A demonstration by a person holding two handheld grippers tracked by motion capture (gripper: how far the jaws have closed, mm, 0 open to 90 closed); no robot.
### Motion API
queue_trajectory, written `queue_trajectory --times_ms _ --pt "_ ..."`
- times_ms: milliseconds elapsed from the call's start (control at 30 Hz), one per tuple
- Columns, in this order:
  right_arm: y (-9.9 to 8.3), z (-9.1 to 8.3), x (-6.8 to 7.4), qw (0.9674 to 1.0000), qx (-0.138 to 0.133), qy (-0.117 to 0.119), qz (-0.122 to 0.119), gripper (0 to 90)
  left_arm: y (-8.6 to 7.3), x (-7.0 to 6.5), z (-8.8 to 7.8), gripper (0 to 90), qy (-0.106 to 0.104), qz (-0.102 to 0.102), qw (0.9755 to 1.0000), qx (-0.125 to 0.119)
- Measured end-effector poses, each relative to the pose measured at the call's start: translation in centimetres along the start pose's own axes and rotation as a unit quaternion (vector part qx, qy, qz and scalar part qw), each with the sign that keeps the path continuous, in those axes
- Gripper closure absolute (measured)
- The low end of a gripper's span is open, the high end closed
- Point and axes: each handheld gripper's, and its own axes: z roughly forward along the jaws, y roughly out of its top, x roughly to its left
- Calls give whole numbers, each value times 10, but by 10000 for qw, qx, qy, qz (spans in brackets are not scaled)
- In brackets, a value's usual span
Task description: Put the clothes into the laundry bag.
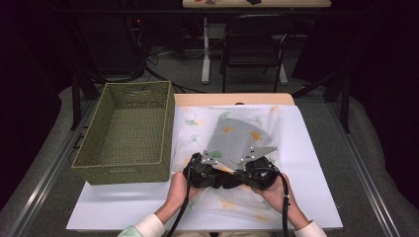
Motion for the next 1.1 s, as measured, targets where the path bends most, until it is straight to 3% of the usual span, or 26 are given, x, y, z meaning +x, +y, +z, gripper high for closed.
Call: queue_trajectory --times_ms 67,167,400,533,633,800,900,1100 --pt "0 0 0 10000 -6 -9 -16 884 -3 0 -9 633 -17 8 10000 29" --pt "0 -1 0 10000 -5 -10 -13 885 -8 1 -18 499 -57 -83 9999 37" --pt "1 1 0 10000 21 18 -28 884 -18 -6 -19 257 -250 -249 9991 256" --pt "1 2 1 10000 22 8 -16 884 -16 -18 -7 236 -11 -105 9991 411" --pt "0 2 1 10000 26 11 7 884 -13 -23 0 290 126 -70 9994 303" --pt "0 1 0 10000 9 -1 -5 884 -5 -25 9 621 216 -141 9997 46" --pt "0 0 0 10000 7 9 13 885 2 -20 13 755 289 -104 9995 -27" --pt "3 -1 2 10000 -74 38 50 887 14 -7 21 834 440 -246 9982 -332"
